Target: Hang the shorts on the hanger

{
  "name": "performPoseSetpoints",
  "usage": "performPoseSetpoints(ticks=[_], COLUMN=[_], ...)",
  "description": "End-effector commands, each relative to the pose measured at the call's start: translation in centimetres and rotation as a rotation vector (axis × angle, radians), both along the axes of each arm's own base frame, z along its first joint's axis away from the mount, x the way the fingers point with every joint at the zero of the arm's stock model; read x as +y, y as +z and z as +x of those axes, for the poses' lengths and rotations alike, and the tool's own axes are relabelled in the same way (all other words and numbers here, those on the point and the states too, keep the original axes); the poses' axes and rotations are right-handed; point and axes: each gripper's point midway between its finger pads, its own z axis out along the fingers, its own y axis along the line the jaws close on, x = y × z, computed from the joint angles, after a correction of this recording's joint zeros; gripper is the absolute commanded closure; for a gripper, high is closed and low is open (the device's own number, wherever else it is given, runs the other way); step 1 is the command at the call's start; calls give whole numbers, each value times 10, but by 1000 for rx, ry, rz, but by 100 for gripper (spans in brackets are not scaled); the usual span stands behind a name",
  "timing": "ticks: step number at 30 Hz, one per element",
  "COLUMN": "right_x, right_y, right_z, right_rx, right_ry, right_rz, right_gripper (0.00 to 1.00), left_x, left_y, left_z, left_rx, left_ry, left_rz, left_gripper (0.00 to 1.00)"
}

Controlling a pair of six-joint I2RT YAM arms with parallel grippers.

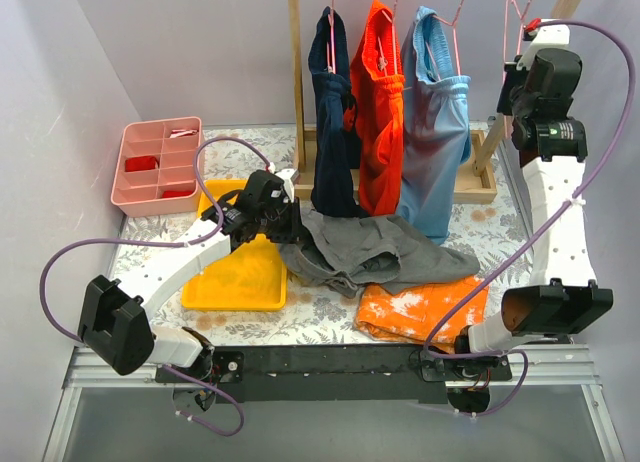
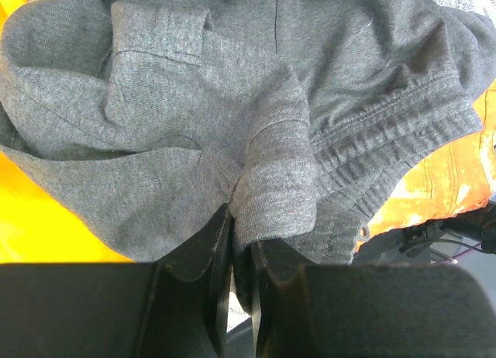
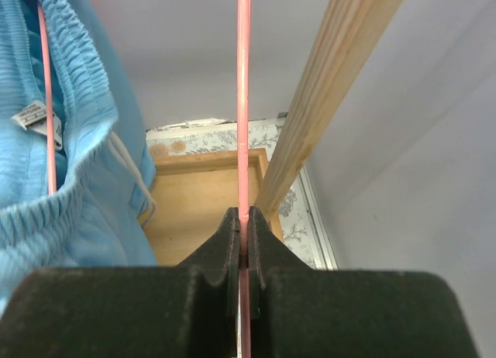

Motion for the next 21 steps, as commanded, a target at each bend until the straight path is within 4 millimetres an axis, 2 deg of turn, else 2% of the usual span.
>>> performPoseSetpoints(ticks=[1,3,4,13,18,19,21], right_x=[0,0,2,4,6,6,7], right_y=[42,48,43,46,41,34,34], right_z=[-17,-21,-21,-36,-65,-72,-90], right_rx=[-147,-176,-169,-175,-141,-108,-103], right_ry=[-9,-6,0,2,-18,-23,-32], right_rz=[-6,-5,-2,27,93,103,134], right_gripper=[99,99,99,99,99,99,99], left_x=[4,4,4,7,11,11,12], left_y=[10,11,11,12,12,12,10], left_z=[-3,-2,-2,-4,0,0,0], left_rx=[-40,-44,-47,-54,-65,-62,-55], left_ry=[-2,-2,-4,6,34,40,50], left_rz=[-15,-18,-17,-16,0,0,1], left_gripper=[89,89,89,89,89,89,89])
